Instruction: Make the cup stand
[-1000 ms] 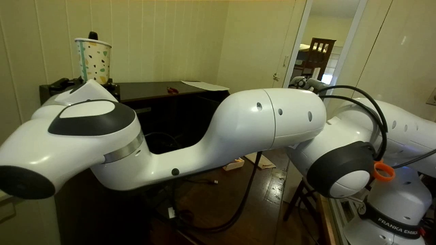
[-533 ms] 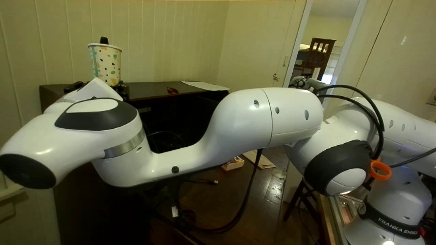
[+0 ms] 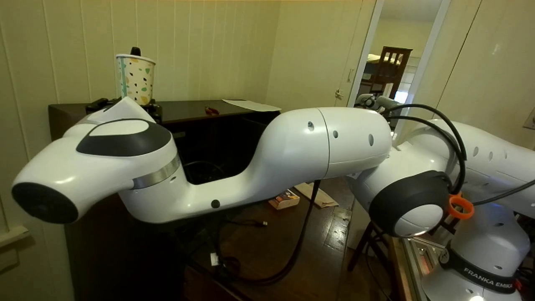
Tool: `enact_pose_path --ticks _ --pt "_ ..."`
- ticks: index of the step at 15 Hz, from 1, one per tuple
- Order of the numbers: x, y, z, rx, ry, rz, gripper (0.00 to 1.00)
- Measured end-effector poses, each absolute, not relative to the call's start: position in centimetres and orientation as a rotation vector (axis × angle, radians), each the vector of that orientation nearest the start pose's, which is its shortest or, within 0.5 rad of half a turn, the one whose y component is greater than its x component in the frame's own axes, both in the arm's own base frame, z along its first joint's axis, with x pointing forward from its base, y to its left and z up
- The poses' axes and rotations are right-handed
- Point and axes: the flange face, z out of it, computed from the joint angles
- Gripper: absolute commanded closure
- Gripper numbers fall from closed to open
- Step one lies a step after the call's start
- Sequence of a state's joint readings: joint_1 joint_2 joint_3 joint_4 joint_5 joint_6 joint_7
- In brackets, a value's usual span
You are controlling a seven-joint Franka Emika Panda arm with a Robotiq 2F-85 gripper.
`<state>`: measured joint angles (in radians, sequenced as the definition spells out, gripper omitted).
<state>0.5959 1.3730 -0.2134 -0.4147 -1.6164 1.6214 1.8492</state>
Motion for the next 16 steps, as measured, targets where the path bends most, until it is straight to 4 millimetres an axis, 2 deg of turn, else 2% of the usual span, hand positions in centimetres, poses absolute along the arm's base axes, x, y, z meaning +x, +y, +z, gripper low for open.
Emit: enact_pose_path --ticks 5,8,12,16 --pt "76.0 32.2 31.9 1.434 -0.771 1.909 0.61" --pt "76.0 32.5 31.9 1.446 -0.763 1.919 0.61" --pt "74.8 33.7 32.3 1.411 -0.785 1.889 0.61" --pt "72.9 33.1 33.1 1.319 -0.873 1.691 0.61"
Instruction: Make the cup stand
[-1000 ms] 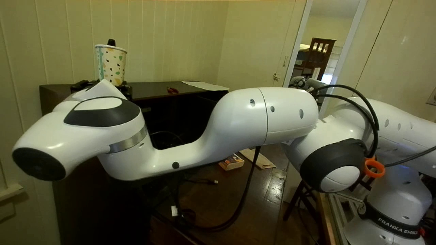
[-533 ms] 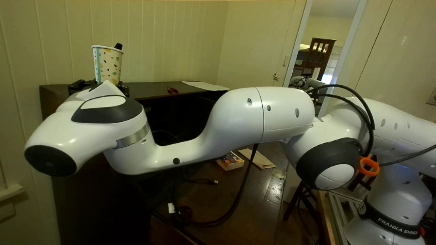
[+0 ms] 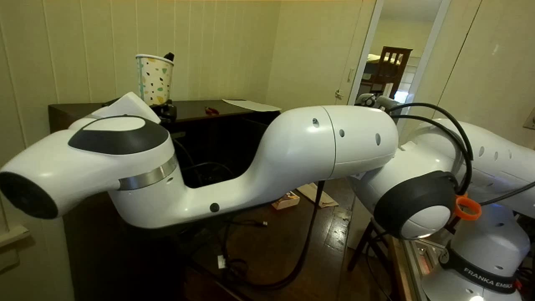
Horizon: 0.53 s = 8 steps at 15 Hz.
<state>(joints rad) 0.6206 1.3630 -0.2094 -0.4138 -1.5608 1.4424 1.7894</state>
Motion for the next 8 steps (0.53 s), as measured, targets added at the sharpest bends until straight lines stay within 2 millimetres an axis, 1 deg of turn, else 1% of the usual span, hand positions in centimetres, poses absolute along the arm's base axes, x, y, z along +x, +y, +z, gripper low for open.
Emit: enact_pose_path --ticks 1,5,6,8 --pt "72.45 32.79 33.43 1.299 -0.883 1.644 0.36" --pt "72.4 32.75 33.43 1.295 -0.882 1.638 0.36" --pt "72.4 32.75 33.43 1.295 -0.881 1.638 0.61" --pt "72.41 32.74 33.43 1.294 -0.881 1.638 0.61"
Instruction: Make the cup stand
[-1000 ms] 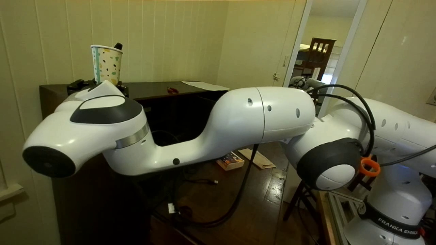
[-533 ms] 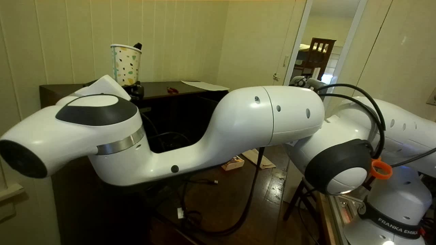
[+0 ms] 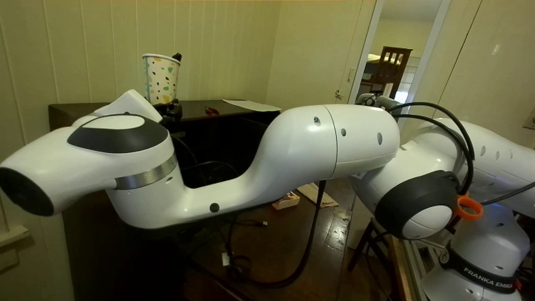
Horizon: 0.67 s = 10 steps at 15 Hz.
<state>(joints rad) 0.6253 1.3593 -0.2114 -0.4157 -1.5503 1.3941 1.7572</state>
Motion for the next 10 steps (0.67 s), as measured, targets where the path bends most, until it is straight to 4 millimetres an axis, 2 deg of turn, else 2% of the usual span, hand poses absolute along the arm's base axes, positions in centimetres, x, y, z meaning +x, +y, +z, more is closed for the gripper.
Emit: enact_pose_path --ticks 6,10 --pt "72.8 33.7 33.3 1.343 -0.838 1.689 0.61" --pt "72.9 36.1 33.2 1.43 -0.75 1.773 0.61"
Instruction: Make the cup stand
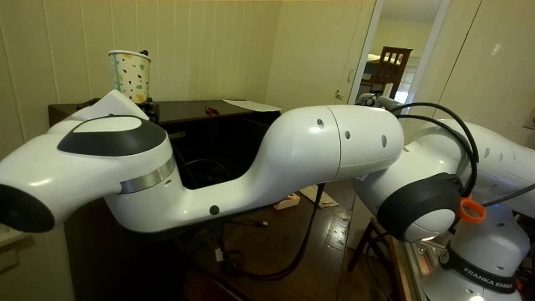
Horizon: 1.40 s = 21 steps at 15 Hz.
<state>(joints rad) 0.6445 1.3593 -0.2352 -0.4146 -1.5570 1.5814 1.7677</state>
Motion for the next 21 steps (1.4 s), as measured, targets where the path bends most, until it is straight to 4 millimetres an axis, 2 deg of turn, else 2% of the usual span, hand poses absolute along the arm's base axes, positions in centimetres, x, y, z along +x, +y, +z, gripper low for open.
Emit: enact_pose_path --ticks 6,9,12,21 --pt "70.5 41.1 33.2 1.497 -0.693 1.832 0.61" --pt "70.1 41.8 32.9 1.526 -0.697 1.818 0.61" --pt "70.7 40.7 32.8 1.513 -0.707 1.805 0.61" --pt "75.2 34.4 32.7 1.518 -0.693 1.831 0.61"
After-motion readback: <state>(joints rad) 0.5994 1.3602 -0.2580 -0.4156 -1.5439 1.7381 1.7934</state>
